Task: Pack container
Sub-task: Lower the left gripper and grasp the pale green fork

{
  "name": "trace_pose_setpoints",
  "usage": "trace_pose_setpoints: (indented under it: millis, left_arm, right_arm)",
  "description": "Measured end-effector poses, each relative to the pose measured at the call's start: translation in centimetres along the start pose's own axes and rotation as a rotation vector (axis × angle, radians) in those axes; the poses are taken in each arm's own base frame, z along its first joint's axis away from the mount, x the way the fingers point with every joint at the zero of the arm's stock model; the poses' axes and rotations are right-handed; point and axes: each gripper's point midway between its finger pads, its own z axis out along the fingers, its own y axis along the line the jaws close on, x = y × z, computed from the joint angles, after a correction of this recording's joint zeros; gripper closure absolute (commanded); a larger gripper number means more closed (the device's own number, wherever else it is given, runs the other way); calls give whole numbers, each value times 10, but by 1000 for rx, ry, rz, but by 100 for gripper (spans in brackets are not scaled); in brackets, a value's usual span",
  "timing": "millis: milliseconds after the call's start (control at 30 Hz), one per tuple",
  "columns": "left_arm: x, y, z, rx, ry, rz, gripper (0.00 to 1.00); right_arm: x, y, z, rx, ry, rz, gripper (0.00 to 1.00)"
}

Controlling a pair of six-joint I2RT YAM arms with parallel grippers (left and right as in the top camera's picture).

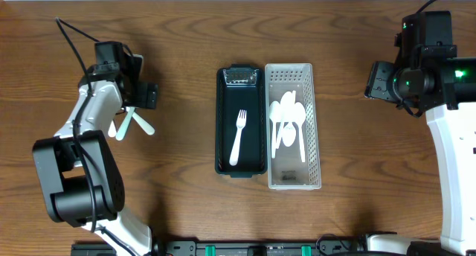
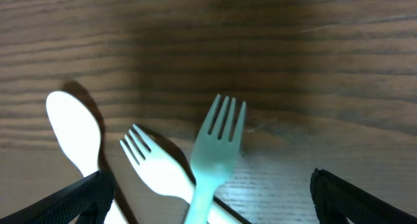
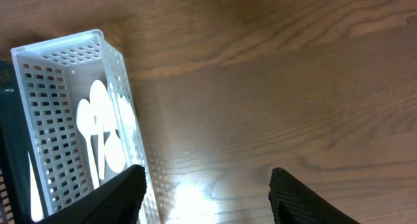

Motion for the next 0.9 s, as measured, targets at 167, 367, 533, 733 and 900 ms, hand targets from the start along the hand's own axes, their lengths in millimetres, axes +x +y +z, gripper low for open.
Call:
trace_pose_setpoints:
  millis: [167,367,533,733,900]
  left_arm:
    - [3,8,8,16,1,4,3]
    - [8,7,19,37,16,57,4]
    - [7,-1,24,78,5,107,4]
    - [2,-3,24,91,-21,148,4]
    - [1,-2,24,89,-26,159,4]
  right_arm:
    - [0,0,0,0,0,0,35]
    - [0,0,0,0,0,0,35]
    - [0,0,0,0,0,0,34]
    - [0,0,0,1,1,0,34]
    - [0,0,0,1,1,0,34]
